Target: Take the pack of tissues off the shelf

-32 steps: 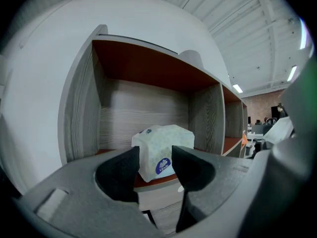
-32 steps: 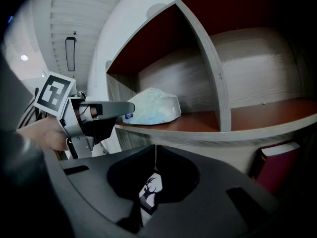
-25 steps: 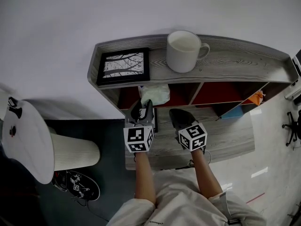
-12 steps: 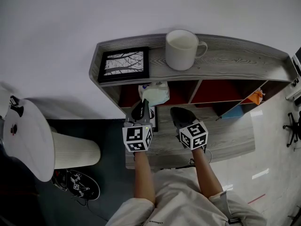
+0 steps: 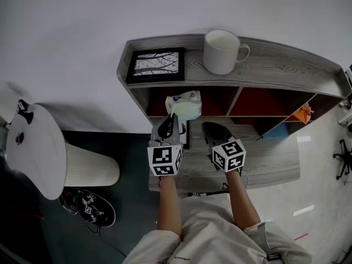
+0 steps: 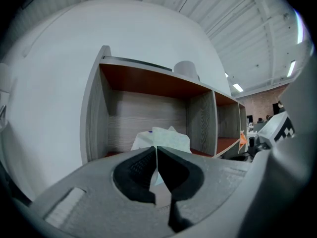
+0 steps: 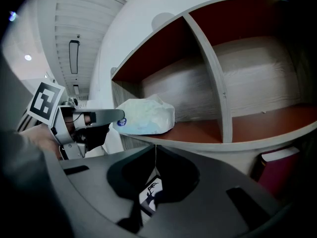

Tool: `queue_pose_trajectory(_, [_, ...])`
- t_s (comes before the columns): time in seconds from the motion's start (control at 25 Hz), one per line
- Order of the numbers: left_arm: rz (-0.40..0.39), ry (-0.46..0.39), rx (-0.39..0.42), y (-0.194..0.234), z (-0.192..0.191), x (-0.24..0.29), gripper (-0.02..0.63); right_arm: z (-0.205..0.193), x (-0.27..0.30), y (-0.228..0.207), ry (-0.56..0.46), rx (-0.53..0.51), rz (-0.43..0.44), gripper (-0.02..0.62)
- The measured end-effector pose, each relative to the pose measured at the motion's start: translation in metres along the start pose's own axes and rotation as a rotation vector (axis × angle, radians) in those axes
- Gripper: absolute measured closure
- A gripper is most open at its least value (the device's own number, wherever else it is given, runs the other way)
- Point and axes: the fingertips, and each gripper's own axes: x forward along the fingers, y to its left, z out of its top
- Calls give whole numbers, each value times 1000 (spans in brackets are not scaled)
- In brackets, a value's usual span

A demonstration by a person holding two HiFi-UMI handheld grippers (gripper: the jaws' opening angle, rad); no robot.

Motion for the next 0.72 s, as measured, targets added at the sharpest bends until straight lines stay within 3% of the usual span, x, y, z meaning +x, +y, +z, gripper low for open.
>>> queue_pose_trajectory(0.32, [26, -3, 11, 1, 1, -27, 594, -1, -11, 21, -9, -2, 21, 578])
queue_pose_trajectory(0.72, [39, 29, -31, -8, -23, -61, 594, -23, -37, 25, 15, 47, 7, 578])
